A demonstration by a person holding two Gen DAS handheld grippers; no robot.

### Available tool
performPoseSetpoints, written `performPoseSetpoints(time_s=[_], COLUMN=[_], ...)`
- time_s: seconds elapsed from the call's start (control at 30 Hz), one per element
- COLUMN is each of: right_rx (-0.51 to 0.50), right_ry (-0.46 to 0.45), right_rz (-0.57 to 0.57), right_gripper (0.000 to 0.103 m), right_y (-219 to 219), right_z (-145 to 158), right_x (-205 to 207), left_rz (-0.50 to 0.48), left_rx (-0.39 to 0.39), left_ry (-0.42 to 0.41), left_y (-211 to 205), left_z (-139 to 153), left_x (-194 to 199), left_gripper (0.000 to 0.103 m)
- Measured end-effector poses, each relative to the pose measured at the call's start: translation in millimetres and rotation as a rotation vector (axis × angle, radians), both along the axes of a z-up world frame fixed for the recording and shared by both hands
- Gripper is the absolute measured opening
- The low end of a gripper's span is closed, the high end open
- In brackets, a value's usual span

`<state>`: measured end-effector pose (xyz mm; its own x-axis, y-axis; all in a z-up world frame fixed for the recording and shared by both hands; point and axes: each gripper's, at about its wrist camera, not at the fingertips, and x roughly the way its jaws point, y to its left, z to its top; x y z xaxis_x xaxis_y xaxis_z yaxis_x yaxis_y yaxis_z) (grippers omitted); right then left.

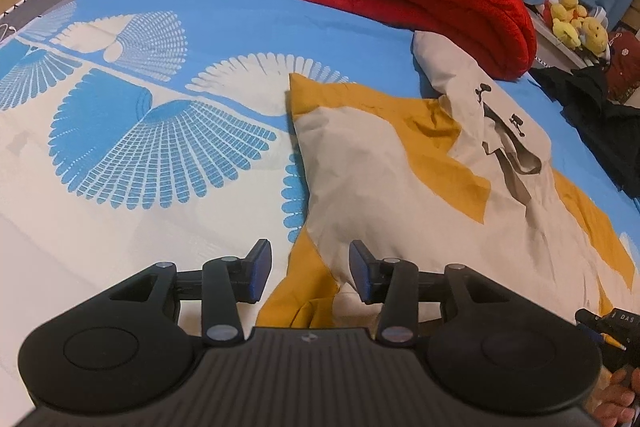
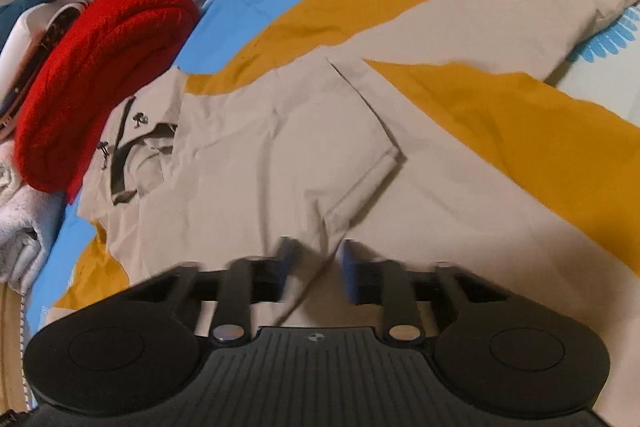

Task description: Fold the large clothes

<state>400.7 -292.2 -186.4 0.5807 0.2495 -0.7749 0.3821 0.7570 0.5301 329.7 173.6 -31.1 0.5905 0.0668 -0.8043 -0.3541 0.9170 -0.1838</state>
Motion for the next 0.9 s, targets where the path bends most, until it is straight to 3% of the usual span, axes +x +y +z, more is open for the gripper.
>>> performPoseSetpoints(time_s=[0.1, 0.27, 0.33, 0.53, 0.63, 0.67, 0.73, 0.8, 0.9], right_rx=[0.028, -0.037, -0.076, -0.227, -0.313, -0.301, -0.279, -0.294, -0.321], right_ry=[-0.078, -0.498, -0.550, -0.375, -0.082, -0.036, -0.015, -0.054, -0.100], right_rz=[-0.021, 0.000, -0.057, -0.112, -0.089, -0.127, -0.167, -0.145, -0.123], right_gripper=[0.000, 0.000, 0.000, 0.000, 0.005, 0.005, 0.005, 0.006, 0.023], right_y=[-4.7, -1.6, -6.6, -21.9, -21.6, -26.9, -29.8, -25.2, -28.9], right_z=[8.7, 82.9, 91.4, 64.4, 38.8, 30.7, 27.8, 35.2, 45.9], right_x=[3.4, -21.8, -30.5, -20.2, 1.9, -1.0, -4.4, -6.3, -6.5], left_rz=[-0.002, -0.010, -0.016, -0.036, -0.065, -0.076, -0.102, -0.115, -0.102], left_rx=[0.004, 0.010, 0.016, 0.027, 0.020, 0.017, 0.010, 0.012, 0.046], left_ry=[0.004, 0.008, 0.010, 0.025, 0.051, 0.061, 0.090, 0.122, 0.190], left_y=[-2.1, -2.7, -2.9, -6.8, -10.6, -12.0, -15.2, -15.9, -11.7], left_z=[-1.9, -3.9, -5.1, -11.0, -17.7, -20.9, -29.1, -38.6, -54.2], left_x=[1.9, 3.7, 4.3, 6.5, 9.1, 9.8, 11.4, 12.4, 12.3], left_gripper=[0.048, 0.048, 0.048, 0.048, 0.057, 0.059, 0.060, 0.060, 0.064])
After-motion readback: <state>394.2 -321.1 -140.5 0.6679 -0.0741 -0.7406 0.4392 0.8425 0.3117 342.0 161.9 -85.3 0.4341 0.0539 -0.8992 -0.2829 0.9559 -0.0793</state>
